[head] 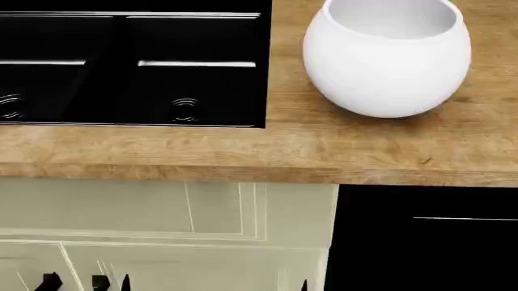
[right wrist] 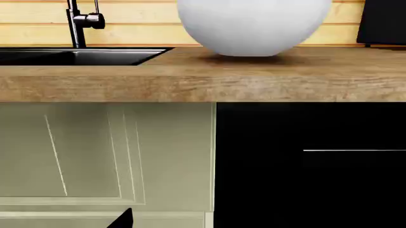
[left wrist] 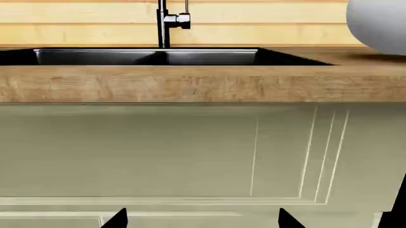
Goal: There is a mixed pile of frozen fruits and vegetables on the counter. Locate all the frozen vegetables and place the items in a bowl on the counter. Take all the frozen fruits and defrost them in a running sink.
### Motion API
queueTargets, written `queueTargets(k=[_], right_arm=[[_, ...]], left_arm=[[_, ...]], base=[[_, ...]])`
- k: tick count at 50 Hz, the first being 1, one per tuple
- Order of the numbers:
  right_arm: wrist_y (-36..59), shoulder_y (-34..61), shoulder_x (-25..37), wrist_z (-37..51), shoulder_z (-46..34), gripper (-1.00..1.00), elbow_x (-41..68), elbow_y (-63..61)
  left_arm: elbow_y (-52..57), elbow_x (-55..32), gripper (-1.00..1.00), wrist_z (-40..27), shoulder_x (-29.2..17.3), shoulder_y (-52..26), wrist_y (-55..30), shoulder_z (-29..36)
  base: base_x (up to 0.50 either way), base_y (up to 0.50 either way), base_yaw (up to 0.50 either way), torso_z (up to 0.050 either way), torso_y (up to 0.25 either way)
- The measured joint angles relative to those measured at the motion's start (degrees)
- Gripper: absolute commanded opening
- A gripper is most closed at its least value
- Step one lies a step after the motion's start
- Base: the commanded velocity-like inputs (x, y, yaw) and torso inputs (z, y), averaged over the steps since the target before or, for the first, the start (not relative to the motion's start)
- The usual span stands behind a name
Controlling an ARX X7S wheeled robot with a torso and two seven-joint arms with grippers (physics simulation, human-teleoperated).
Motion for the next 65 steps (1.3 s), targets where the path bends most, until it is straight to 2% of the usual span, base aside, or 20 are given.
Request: queueTargets(k=[14, 28, 34, 42, 49, 54, 65], right_arm=[[-0.25, -0.46, 1.5, 1.94, -1.73, 1.0, 1.01, -0.56], [1.25, 0.49, 2.74, 4.33, -3.06, 1.0, 2.47, -0.58], [6.75, 1.08, 3.72, 5.62, -3.67, 1.0, 3.47, -5.43], [19.15, 1.69, 5.3, 7.56, -3.55, 1.0, 5.51, -20.47], [28.11, 2.67, 7.23, 9.02, -3.81, 1.0, 6.09, -30.96], [31.51, 3.05, 8.47, 9.44, -4.04, 1.0, 6.31, -34.54], [36.6, 3.48, 10.37, 9.72, -3.66, 1.0, 7.47, -39.2]], left_arm=[[-0.03, -1.52, 1.0, -1.58, -1.45, -0.1, -0.69, 1.97], [0.5, -2.18, 1.0, -3.73, -2.89, -0.75, -4.77, 3.96], [6.47, -3.99, 1.0, -4.31, -3.98, -0.62, -10.76, 4.41], [21.22, -6.94, 1.0, -5.23, -5.71, -0.19, -22.61, 4.89], [28.97, -8.72, 1.0, -6.54, -6.98, -0.11, -29.65, 3.73], [31.62, -9.69, 1.0, -7.2, -7.48, -0.23, -32.01, 2.97], [34.06, -10.71, 1.0, -7.79, -8.53, 0.11, -32.03, 2.25]], base=[[0.0, 0.0, 0.0, 0.0, 0.0], [0.0, 0.0, 0.0, 0.0, 0.0], [0.0, 0.0, 0.0, 0.0, 0.0], [0.0, 0.0, 0.0, 0.0, 0.0], [0.0, 0.0, 0.0, 0.0, 0.0], [0.0, 0.0, 0.0, 0.006, 0.0], [0.0, 0.0, 0.0, 0.05, 0.0]])
